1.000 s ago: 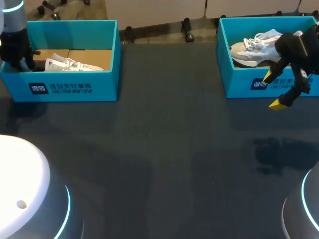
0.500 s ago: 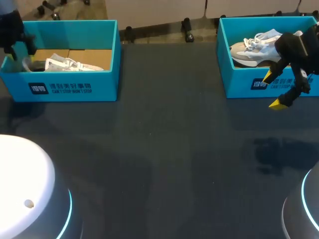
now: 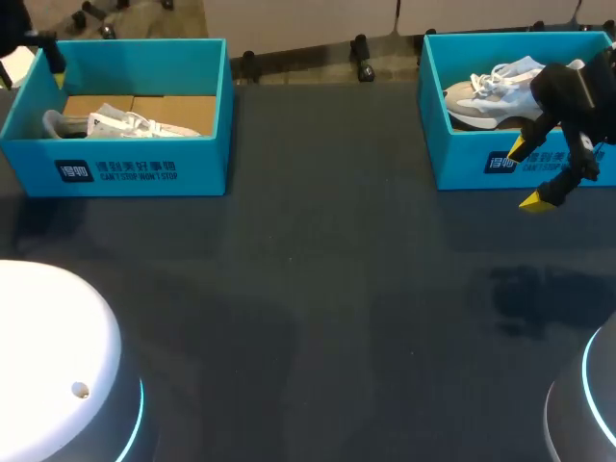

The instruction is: Take the shoe out of the shoebox, open the shoe tongue, remove and reinsert the insole, then place the shoe into the shoebox

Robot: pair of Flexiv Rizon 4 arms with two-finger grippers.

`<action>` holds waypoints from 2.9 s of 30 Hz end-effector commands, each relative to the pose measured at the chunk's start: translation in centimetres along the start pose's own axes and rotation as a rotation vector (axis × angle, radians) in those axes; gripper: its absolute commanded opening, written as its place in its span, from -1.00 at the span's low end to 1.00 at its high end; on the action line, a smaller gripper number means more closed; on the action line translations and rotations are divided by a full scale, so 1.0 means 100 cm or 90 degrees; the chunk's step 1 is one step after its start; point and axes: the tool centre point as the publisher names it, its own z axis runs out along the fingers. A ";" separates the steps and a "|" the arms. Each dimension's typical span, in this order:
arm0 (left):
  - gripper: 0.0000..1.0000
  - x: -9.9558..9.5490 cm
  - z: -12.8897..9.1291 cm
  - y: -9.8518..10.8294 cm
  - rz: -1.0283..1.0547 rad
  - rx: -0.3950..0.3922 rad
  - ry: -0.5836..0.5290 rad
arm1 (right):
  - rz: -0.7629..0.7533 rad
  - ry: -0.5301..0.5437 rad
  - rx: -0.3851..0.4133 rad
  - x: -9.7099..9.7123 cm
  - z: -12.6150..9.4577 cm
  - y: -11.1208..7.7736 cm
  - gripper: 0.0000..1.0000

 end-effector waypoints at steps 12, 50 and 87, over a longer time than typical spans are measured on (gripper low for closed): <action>1.00 -0.014 -0.044 -0.047 -0.073 0.042 0.035 | 0.046 -0.038 0.076 -0.078 -0.035 -0.038 1.00; 1.00 -0.014 -0.044 -0.047 -0.073 0.042 0.035 | 0.386 -0.209 0.007 -0.181 -0.081 -0.083 1.00; 1.00 -0.014 -0.044 -0.047 -0.073 0.042 0.035 | 0.886 -0.323 0.136 -0.380 -0.045 -0.161 1.00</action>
